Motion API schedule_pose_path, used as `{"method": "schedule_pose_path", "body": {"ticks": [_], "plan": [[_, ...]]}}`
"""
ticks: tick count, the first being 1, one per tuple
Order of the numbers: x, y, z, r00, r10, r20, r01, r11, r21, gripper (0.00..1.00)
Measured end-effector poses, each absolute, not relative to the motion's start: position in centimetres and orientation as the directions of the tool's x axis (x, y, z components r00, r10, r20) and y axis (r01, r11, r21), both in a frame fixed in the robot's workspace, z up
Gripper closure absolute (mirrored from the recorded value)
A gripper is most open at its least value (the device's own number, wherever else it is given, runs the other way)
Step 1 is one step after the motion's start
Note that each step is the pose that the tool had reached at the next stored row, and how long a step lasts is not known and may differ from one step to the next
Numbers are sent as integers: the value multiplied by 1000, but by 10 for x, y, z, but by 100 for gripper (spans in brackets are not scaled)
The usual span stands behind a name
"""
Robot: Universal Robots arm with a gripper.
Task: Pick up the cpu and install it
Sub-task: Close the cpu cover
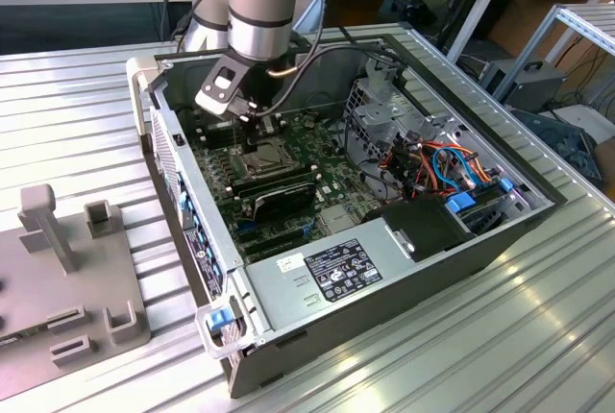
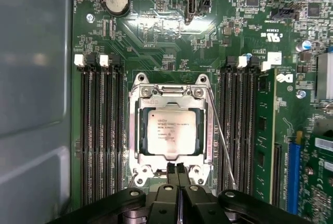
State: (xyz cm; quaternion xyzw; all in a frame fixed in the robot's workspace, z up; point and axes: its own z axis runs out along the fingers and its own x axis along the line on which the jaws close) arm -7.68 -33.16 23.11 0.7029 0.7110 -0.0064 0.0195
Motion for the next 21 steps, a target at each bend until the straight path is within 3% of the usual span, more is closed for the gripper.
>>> {"method": "schedule_pose_path", "body": {"ticks": [21], "plan": [[-53,-332,233,-11,999,-37,1000,12,19,89]]}}
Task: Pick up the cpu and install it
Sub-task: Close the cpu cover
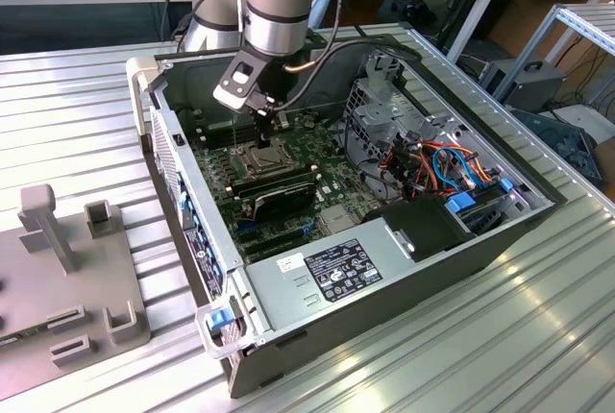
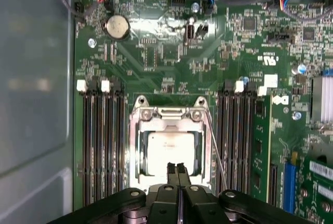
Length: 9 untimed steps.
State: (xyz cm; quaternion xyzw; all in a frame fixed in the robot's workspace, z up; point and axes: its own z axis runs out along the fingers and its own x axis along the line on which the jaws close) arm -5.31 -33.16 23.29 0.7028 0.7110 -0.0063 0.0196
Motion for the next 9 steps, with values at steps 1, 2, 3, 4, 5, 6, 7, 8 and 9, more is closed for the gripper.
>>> {"method": "schedule_pose_path", "body": {"ticks": [1,2,3,4,5,6,7,8,9], "plan": [[-52,-332,233,-11,999,-37,1000,12,19,89],[-50,-332,233,-11,999,-37,1000,12,19,89],[-47,-332,233,-11,999,-37,1000,12,19,89],[-45,-332,233,-11,999,-37,1000,12,19,89],[-44,-332,233,-11,999,-37,1000,12,19,89],[-43,-332,233,-11,999,-37,1000,12,19,89],[-43,-332,233,-11,999,-37,1000,12,19,89],[-43,-332,233,-11,999,-37,1000,12,19,89],[-43,-332,233,-11,999,-37,1000,12,19,89]]}}
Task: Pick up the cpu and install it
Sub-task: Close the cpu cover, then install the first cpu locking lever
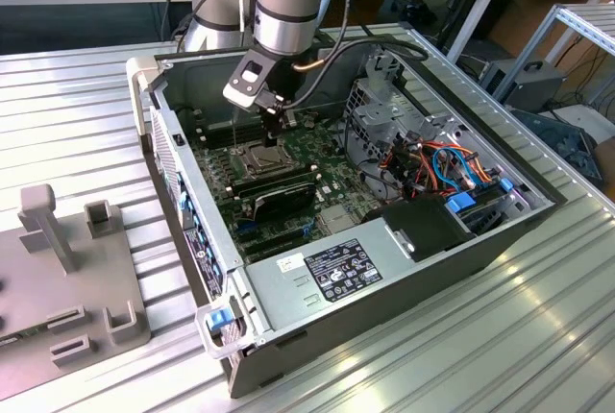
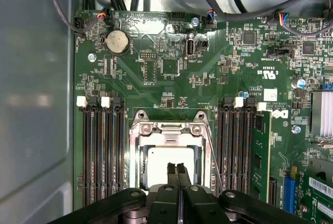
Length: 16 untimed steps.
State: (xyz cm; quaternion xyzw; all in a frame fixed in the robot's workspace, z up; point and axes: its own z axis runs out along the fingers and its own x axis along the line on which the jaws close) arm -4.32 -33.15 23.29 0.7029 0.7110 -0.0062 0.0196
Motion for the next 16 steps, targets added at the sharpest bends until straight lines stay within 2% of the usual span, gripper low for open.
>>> {"method": "schedule_pose_path", "body": {"ticks": [16], "plan": [[-43,-332,238,-11,999,-37,1000,12,19,89]]}}
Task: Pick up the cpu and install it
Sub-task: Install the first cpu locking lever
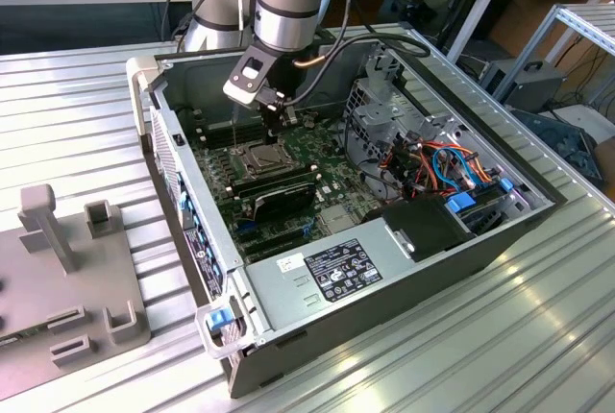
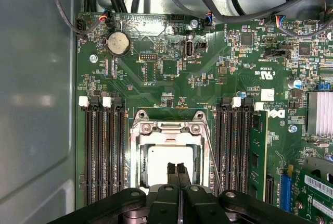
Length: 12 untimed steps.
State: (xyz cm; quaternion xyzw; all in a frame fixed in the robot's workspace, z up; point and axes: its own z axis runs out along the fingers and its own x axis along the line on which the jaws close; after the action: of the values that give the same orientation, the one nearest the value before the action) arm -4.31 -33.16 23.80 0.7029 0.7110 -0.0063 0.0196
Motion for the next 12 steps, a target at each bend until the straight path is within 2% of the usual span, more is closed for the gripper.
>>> {"method": "schedule_pose_path", "body": {"ticks": [3,12], "plan": [[-43,-332,238,-16,999,-37,1000,17,19,89],[-43,-332,238,-174,984,-37,984,174,19,89]]}}
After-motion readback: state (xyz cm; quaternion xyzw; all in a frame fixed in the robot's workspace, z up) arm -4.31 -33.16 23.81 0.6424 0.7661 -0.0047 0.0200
